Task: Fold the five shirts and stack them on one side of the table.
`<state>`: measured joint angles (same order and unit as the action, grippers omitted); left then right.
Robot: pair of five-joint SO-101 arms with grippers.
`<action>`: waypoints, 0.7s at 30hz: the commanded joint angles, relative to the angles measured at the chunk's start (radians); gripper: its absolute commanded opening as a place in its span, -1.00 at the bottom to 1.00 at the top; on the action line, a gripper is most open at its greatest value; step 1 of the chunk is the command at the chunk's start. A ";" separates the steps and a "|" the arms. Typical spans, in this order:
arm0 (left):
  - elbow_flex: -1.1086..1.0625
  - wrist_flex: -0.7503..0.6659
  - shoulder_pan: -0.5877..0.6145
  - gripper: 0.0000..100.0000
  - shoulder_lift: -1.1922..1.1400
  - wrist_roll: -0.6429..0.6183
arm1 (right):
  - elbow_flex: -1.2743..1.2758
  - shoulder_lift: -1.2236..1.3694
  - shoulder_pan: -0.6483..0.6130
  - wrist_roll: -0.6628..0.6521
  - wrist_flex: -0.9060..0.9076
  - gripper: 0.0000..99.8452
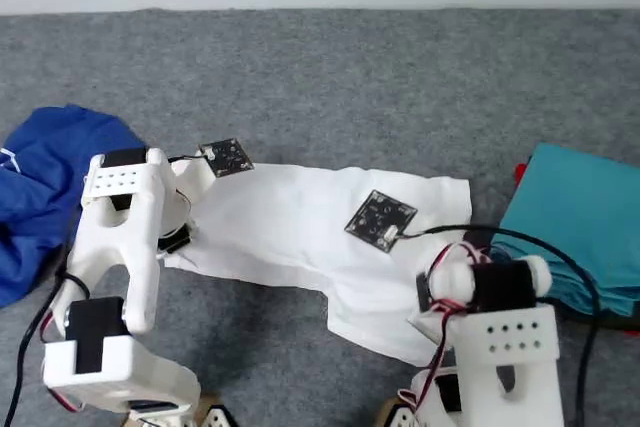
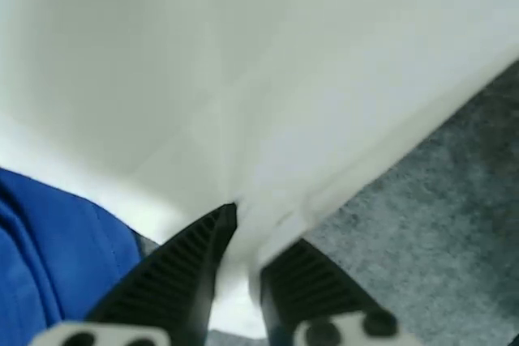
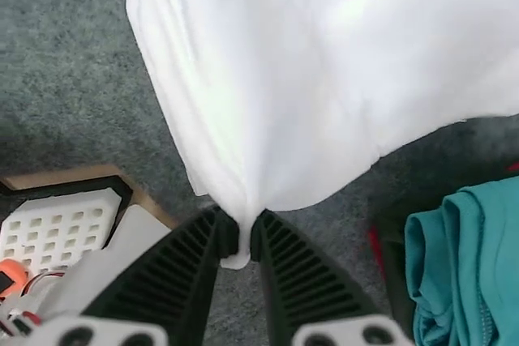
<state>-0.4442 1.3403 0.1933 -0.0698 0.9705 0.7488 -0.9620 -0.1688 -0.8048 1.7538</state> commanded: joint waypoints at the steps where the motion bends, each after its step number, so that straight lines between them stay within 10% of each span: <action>1: 0.012 -0.017 0.025 -0.85 0.015 -0.003 | -0.008 -0.051 -0.012 0.012 0.044 -0.81; 6: 0.013 0.021 0.028 -0.79 0.017 -0.029 | -0.026 -0.108 -0.010 0.137 0.039 -0.46; 21: 0.007 0.063 0.064 -0.79 0.265 -0.034 | -0.028 -0.119 0.137 0.144 -0.031 -0.47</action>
<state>-0.4442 1.3909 0.2486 0.1005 0.9475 0.7488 -1.0756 -0.0614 -0.6713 1.7461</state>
